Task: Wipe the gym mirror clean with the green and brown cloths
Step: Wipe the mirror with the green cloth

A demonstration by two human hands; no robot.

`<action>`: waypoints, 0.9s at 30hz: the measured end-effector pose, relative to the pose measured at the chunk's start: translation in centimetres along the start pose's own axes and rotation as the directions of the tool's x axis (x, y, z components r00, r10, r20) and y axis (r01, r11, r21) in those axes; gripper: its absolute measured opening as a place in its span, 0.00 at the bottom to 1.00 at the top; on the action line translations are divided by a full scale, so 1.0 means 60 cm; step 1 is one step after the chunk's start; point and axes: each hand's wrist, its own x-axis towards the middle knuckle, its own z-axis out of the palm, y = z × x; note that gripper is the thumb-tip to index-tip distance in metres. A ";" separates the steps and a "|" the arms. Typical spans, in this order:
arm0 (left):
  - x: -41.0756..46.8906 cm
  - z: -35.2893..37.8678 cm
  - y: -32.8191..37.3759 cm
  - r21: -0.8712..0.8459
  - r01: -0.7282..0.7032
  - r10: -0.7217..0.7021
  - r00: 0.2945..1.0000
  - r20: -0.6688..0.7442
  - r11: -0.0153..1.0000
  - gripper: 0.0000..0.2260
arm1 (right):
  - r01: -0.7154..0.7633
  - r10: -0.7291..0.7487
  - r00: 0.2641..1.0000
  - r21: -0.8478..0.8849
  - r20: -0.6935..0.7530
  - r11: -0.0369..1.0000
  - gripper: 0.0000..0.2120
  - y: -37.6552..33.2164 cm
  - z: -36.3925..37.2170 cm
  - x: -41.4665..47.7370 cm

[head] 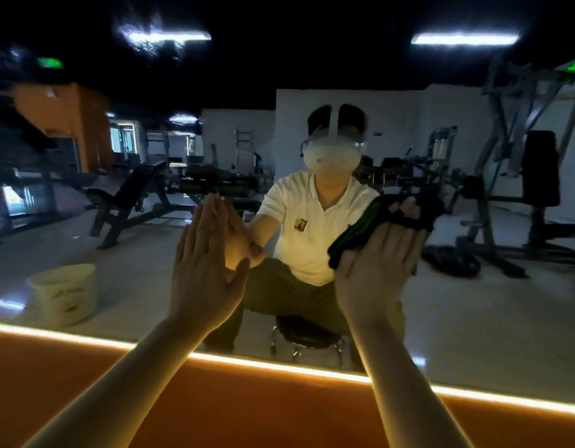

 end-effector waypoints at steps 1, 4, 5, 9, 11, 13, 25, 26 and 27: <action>-0.008 -0.002 -0.014 -0.004 0.009 -0.009 1.000 -0.005 1.000 0.39 | 0.037 -0.037 0.999 0.001 0.007 0.999 0.31 -0.035 0.008 -0.010; -0.032 -0.010 -0.056 -0.040 0.098 -0.099 0.994 -0.044 0.994 0.35 | 0.224 -0.225 0.974 0.021 0.026 0.974 0.30 -0.141 0.036 -0.055; -0.032 -0.012 -0.067 -0.065 0.118 -0.123 0.990 -0.070 0.991 0.33 | 0.338 -0.343 0.938 0.074 0.059 0.938 0.29 -0.174 0.045 -0.076; -0.014 -0.009 -0.091 -0.119 0.105 -0.125 0.977 -0.172 0.987 0.26 | 0.774 -0.783 0.569 0.159 0.253 0.613 0.28 -0.216 0.072 -0.135; -0.010 0.002 -0.098 -0.093 0.065 -0.083 0.975 -0.208 0.994 0.27 | 0.790 -0.775 0.567 0.081 0.280 0.608 0.31 -0.188 0.067 -0.114; -0.011 0.013 -0.097 -0.072 0.049 -0.064 0.971 -0.230 0.996 0.29 | 0.685 -0.673 0.710 0.017 0.209 0.728 0.35 -0.145 0.049 -0.070; -0.009 0.015 -0.089 -0.110 0.081 -0.104 0.969 -0.226 0.991 0.33 | -0.247 0.241 0.948 -0.002 -0.209 0.969 0.31 -0.042 0.041 0.028; -0.007 0.010 -0.090 -0.119 0.087 -0.113 0.966 -0.233 0.989 0.32 | -0.149 0.140 0.977 -0.046 -0.160 0.988 0.30 -0.086 0.042 0.017; -0.003 0.005 -0.092 -0.121 0.092 -0.120 0.961 -0.248 0.988 0.30 | -0.037 0.030 0.996 -0.083 -0.087 0.996 0.30 -0.136 0.042 0.009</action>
